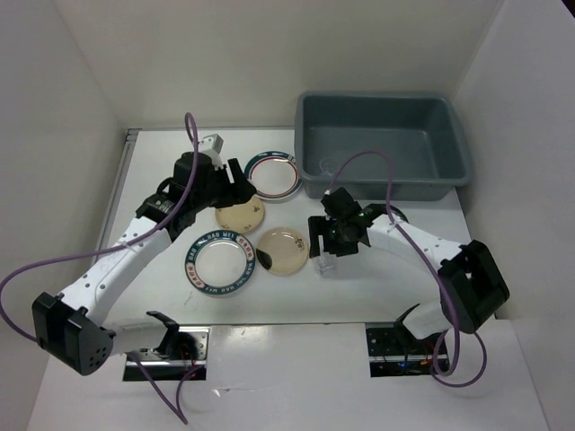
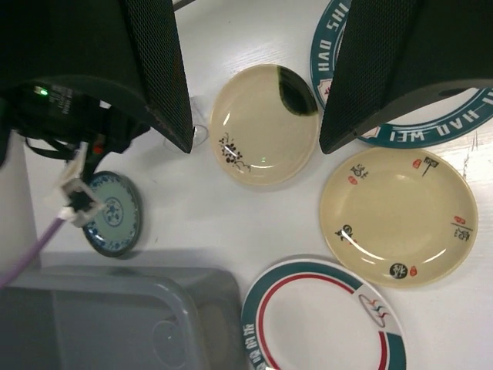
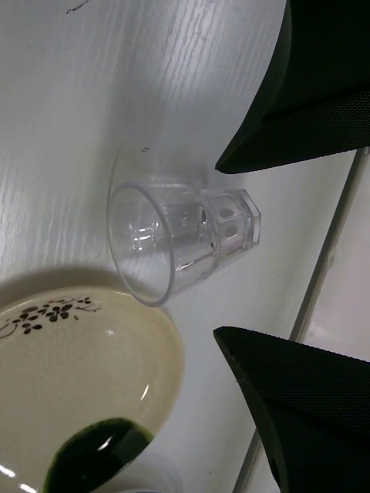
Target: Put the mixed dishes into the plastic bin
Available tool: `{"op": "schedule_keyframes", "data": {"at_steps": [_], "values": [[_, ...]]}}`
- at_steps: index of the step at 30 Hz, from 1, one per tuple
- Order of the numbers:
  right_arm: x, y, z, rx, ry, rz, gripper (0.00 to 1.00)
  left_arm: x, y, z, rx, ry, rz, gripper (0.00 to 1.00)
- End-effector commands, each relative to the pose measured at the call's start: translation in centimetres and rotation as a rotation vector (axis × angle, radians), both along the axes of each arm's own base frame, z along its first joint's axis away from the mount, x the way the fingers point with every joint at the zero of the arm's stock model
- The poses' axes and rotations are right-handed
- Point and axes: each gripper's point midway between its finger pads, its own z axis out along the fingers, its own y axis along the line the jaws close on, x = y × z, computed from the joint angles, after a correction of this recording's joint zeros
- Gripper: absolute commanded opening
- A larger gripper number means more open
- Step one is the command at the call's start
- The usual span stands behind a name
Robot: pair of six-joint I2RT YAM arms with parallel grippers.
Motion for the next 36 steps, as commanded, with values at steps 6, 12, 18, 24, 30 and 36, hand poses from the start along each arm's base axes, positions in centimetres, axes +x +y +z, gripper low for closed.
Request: {"op": "schedule_keyframes", "data": {"at_steps": [6, 12, 18, 24, 30, 36], "values": [[1.1, 0.7, -2.2, -0.096, -0.011, 0.041, 0.85, -1.0, -0.3, 1.6, -0.081, -0.045, -0.022, 0.74], [1.6, 0.7, -2.4, -0.103, -0.030, 0.033, 0.70, -1.3, -0.2, 1.0, -0.077, -0.036, -0.021, 0.74], [1.7, 0.9, -3.1, -0.093, -0.036, 0.045, 0.62, -1.2, -0.2, 0.0, -0.070, -0.019, -0.021, 0.76], [1.6, 1.0, -3.4, -0.096, -0.025, 0.058, 0.37, -1.1, -0.3, 0.2, -0.073, -0.027, -0.021, 0.76], [1.8, 1.5, 1.5, -0.021, -0.101, 0.047, 0.22, -1.0, -0.1, 0.2, -0.069, -0.029, -0.013, 0.76], [1.8, 2.3, 9.1, 0.109, -0.214, 0.043, 0.18, -0.7, -0.3, -0.3, -0.066, -0.021, -0.013, 0.76]]}}
